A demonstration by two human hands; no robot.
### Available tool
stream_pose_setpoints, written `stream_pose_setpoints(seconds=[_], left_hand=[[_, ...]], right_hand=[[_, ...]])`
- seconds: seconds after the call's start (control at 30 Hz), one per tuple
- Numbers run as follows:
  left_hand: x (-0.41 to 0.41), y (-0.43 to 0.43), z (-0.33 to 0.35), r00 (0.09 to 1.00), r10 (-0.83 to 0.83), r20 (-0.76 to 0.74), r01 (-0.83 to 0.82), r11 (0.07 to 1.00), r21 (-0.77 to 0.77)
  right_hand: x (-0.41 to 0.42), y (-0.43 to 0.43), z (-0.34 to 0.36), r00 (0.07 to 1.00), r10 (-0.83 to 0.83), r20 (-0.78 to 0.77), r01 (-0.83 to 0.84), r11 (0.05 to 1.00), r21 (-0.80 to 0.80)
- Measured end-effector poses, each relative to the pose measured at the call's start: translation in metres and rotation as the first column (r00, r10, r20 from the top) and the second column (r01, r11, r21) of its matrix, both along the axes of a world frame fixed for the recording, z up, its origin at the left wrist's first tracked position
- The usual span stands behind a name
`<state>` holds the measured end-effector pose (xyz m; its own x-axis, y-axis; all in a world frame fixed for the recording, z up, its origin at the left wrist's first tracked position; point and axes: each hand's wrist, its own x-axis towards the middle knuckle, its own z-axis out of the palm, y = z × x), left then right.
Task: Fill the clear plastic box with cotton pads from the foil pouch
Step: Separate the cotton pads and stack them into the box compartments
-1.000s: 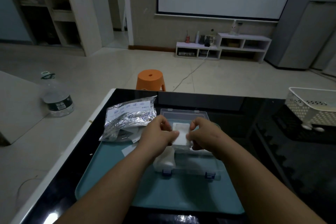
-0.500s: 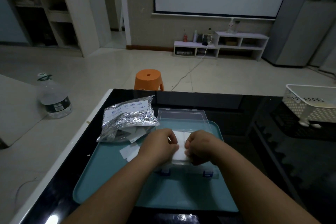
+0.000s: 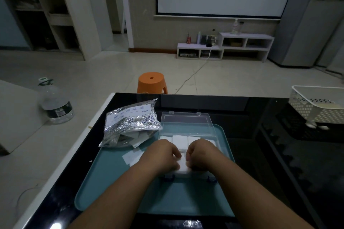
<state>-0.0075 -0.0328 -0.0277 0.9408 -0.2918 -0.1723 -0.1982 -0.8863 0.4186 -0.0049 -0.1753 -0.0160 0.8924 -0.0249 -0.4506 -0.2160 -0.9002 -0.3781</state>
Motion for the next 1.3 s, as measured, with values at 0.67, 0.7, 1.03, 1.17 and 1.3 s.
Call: stream_pose_setpoints(seconds=[0.67,0.7,1.03,1.17,1.3], left_hand=[[0.007,0.016,0.004,0.998,0.065,-0.013,-0.066,0.97,-0.234],[0.008,0.02,0.006,0.994,0.101,-0.028,-0.105,0.953,-0.284],[0.023,0.075,0.007,0.946,0.323,-0.012,-0.312,0.905,-0.29],[0.02,0.087,0.005,0.932,0.35,0.095,-0.345,0.936,-0.062],[0.015,0.086,-0.003,0.949,0.306,0.077,-0.316,0.929,0.195]], right_hand=[[0.008,-0.002,0.014,0.99,0.071,0.121,-0.072,0.997,0.002],[0.009,-0.002,0.016,0.989,0.05,0.138,-0.054,0.998,0.024],[0.007,0.008,0.018,0.956,-0.012,0.292,-0.057,0.973,0.226],[0.004,0.016,0.014,0.954,0.011,0.301,-0.086,0.967,0.238],[0.001,0.02,0.01,0.95,0.03,0.31,-0.102,0.97,0.22]])
